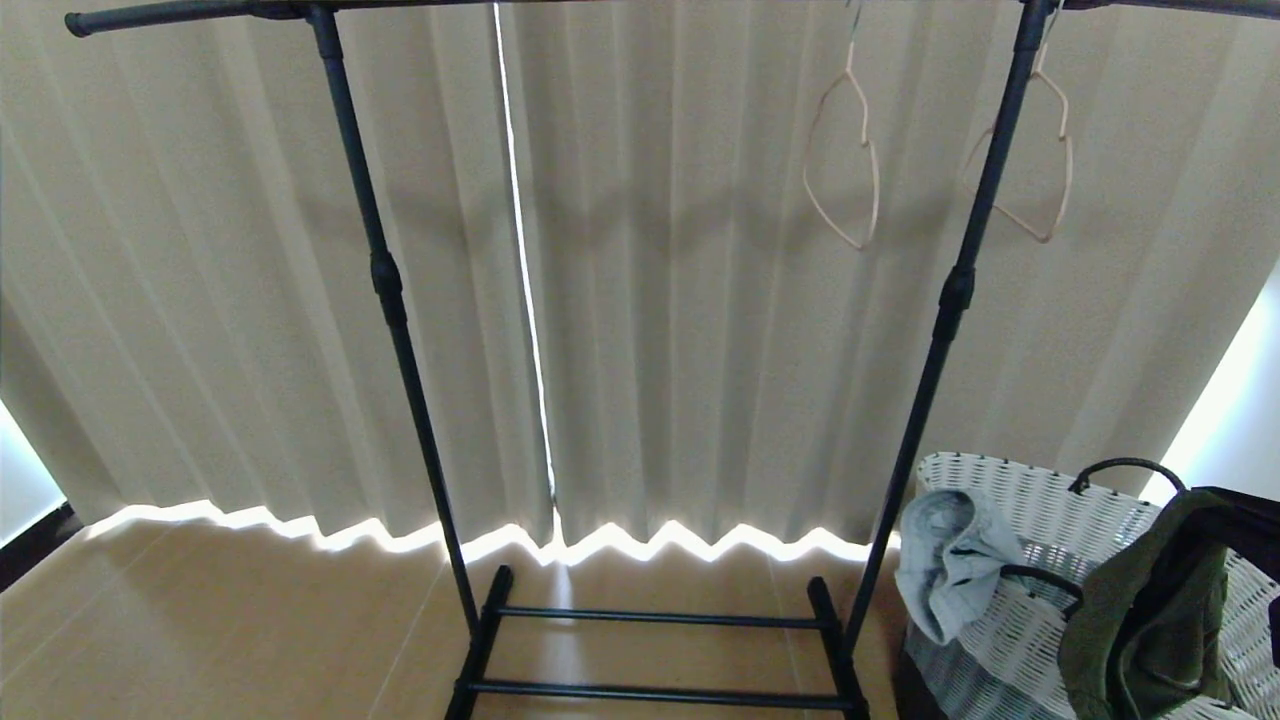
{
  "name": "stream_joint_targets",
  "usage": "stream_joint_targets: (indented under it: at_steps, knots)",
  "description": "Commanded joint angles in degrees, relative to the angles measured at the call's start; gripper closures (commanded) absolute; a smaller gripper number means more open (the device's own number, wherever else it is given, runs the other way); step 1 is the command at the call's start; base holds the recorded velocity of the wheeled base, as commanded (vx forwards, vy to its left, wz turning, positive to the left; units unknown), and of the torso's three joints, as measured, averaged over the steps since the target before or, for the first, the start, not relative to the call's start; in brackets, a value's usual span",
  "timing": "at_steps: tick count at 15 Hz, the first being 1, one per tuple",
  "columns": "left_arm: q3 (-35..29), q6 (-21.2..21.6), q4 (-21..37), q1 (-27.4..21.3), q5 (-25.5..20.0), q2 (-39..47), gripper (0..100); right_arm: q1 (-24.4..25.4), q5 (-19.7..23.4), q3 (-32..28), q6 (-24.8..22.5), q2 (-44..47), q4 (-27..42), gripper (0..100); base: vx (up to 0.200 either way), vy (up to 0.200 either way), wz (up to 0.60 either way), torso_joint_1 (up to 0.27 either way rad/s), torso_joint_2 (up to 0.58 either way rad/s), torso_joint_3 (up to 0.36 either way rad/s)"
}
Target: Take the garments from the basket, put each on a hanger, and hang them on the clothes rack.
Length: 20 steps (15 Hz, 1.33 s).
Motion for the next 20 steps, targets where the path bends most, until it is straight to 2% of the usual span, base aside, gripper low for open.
stream_joint_targets:
  at_steps: [1,9,13,16,17,20]
  knots:
    - [0.0,-0.1,0.0,0.0,0.0,0.0,0,0.7,0.1,-0.4,0.2,1.8,-0.2,100,0.000,0.000,0.00,0.000,0.00,0.000]
    - [0.0,-0.1,0.0,0.0,0.0,0.0,0,0.9,0.2,-1.2,0.3,4.2,-0.3,100,0.000,0.000,0.00,0.000,0.00,0.000]
    - [0.0,-0.1,0.0,0.0,0.1,0.0,0,1.4,2.2,-3.1,0.3,5.1,-0.1,100,0.000,0.000,0.00,0.000,0.00,0.000]
    - [0.0,-0.1,0.0,0.0,0.0,0.0,0,6.7,4.7,-5.4,6.1,6.8,-0.2,100,0.000,0.000,0.00,0.000,0.00,0.000]
    - [0.0,-0.1,0.0,0.0,0.1,0.0,0,10.6,5.0,-6.9,9.7,7.6,-0.1,100,0.000,0.000,0.00,0.000,0.00,0.000]
    - [0.0,0.2,0.0,0.0,-0.1,0.0,0,16.2,5.1,-10.7,13.8,10.0,-0.4,100,0.000,0.000,0.00,0.000,0.00,0.000]
